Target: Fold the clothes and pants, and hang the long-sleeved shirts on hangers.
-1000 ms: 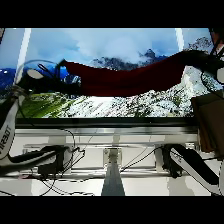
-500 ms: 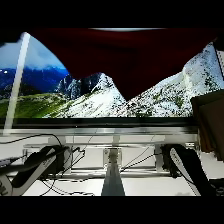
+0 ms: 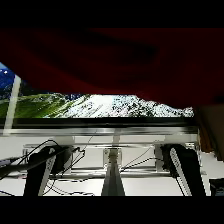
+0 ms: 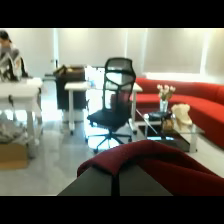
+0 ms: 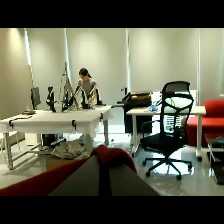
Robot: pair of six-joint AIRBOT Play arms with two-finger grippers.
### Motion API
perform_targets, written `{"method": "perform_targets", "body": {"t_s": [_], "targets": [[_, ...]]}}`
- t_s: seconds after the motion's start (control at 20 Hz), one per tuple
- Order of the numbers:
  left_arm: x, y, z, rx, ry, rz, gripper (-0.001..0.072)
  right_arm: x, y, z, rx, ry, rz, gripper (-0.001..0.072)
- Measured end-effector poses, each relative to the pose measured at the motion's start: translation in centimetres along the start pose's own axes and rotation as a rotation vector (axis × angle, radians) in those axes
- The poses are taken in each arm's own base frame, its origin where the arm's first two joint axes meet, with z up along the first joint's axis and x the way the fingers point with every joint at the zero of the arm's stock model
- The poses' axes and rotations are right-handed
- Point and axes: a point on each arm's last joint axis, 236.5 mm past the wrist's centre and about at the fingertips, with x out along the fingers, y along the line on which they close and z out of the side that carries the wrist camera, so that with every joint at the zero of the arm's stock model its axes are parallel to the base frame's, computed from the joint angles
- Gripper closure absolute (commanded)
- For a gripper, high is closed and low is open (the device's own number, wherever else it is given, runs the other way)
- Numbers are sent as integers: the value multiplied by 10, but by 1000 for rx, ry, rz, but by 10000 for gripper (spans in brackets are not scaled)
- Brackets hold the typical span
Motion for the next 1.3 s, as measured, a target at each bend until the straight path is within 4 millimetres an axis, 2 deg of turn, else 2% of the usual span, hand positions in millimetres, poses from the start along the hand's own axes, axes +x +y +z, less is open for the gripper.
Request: {"method": "perform_targets", "body": {"t_s": [0.1,0.2,0.25,0.35,0.5,0.55,0.7,0.8,0.95,1.15,1.3], "targets": [[2,3,-3,-17,6,5,692,9,-8,-11,-23,46,-21,700],[19,9,-32,-58,92,-12,692,31,-20,-46,-16,163,-27,699],[30,13,-56,-82,163,-29,692,43,-26,-70,-4,236,-26,699],[54,22,-116,-142,331,-68,692,71,-40,-136,40,437,-15,699],[79,31,-224,-239,619,-150,692,103,-59,-235,130,703,0,699],[84,31,-258,-271,699,-177,691,111,-66,-270,165,787,2,699],[97,29,-341,-345,868,-237,692,126,-83,-366,259,994,-1,699],[103,25,-394,-394,958,-258,692,128,-93,-425,312,1109,-11,699],[103,24,-461,-484,1073,-251,691,123,-109,-489,330,1227,-45,700],[89,29,-525,-524,1203,-225,693,99,-124,-530,285,1365,-68,701],[57,28,-571,-490,1371,-224,691,63,-122,-558,284,1511,-61,700]]}}
